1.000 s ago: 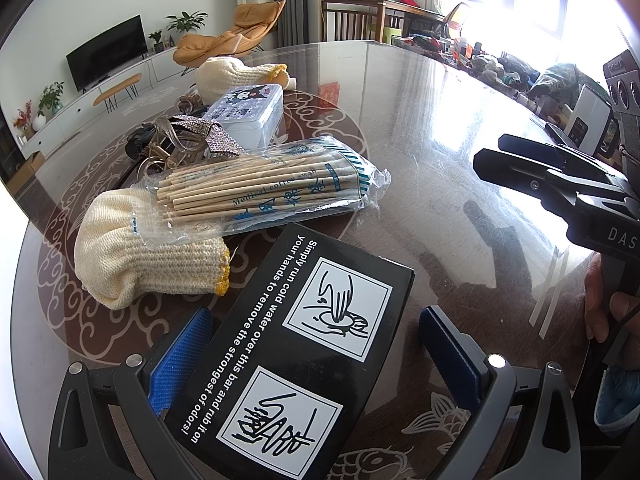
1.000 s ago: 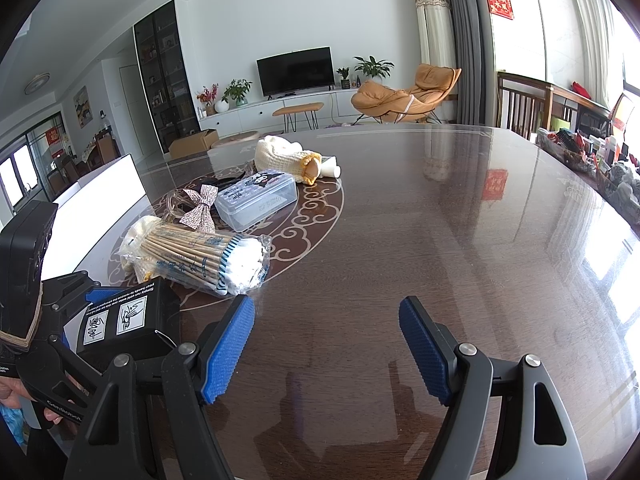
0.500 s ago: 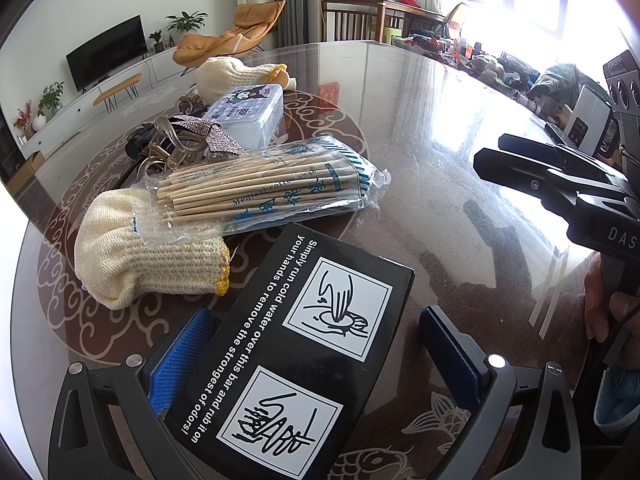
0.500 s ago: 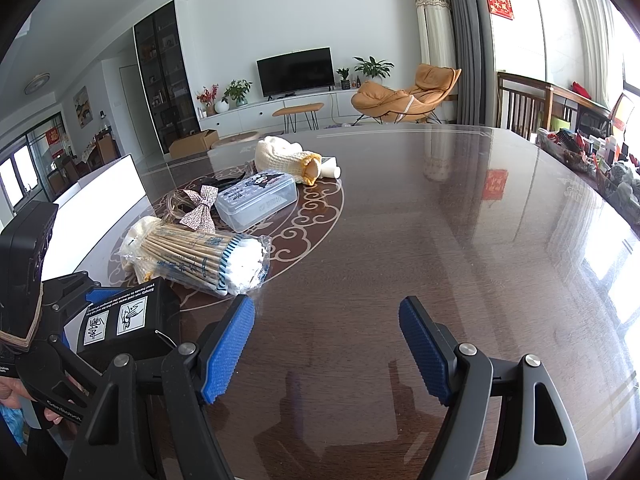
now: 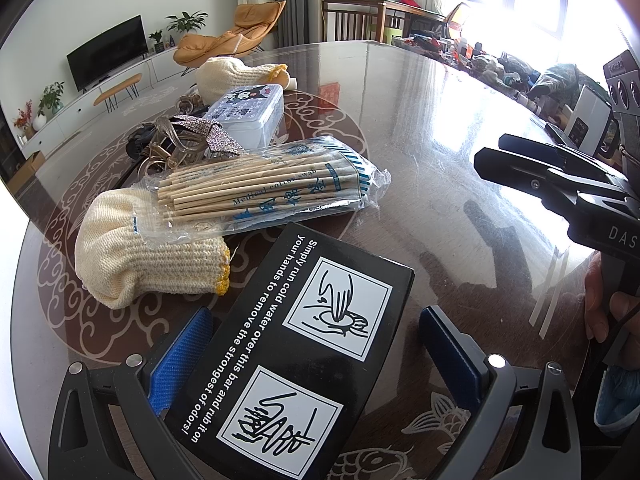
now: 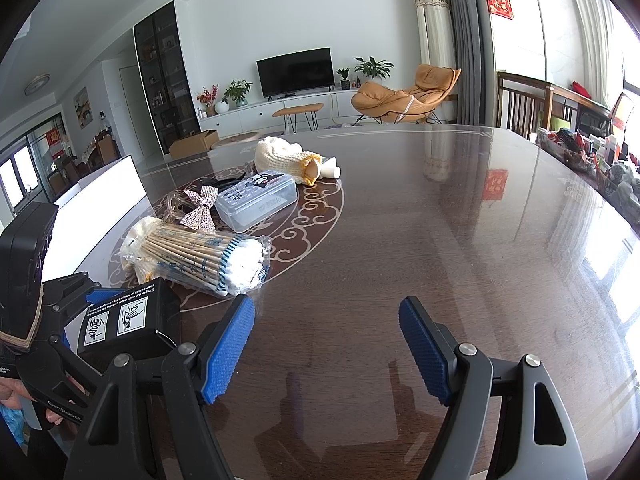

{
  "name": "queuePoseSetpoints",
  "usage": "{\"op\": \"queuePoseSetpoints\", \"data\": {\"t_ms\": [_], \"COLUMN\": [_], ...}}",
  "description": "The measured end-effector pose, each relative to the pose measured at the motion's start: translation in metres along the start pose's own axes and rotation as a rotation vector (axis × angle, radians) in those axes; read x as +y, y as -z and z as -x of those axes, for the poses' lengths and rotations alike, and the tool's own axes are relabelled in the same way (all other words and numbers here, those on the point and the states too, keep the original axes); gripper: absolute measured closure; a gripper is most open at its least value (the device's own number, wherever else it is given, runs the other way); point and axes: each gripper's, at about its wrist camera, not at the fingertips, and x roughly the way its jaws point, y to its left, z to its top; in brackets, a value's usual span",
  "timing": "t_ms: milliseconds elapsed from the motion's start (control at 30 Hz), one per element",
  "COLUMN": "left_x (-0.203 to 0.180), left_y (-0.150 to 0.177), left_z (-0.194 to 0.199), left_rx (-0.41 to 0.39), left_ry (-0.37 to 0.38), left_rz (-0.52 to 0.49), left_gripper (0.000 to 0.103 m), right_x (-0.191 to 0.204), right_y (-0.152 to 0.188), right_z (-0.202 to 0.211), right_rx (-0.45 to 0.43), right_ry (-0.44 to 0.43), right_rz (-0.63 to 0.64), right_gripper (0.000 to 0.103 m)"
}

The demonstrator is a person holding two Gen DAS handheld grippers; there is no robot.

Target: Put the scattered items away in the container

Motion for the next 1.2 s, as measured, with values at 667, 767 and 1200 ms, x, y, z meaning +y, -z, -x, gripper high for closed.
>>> {"op": "queuePoseSetpoints", "data": {"t_ms": [667, 767, 1200], "left_x": [0.0038, 0.0037, 0.0], "left_y": [0.0011, 0.0013, -0.0002], "left_z": [0.0003, 0.0002, -0.0013], "left_rx": [-0.004, -0.003, 0.008], "left_ry": [-0.006, -0.006, -0.007], "left_rz": [0.011, 0.011, 0.009], "left_gripper": [0.0, 0.0, 0.0], "right_x": [-0.0002, -0.0003, -0.0001], "right_y": [-0.0001, -0.0002, 0.0007], "right_z": [0.0001, 0.0001, -0.0012], "right_rx": [0.001, 0.001, 0.003], "right_ry": [0.0, -0.001, -0.001], "right_rz": [0.0, -0.001, -0.001], "right_gripper": [0.027, 0.027, 0.027]}}
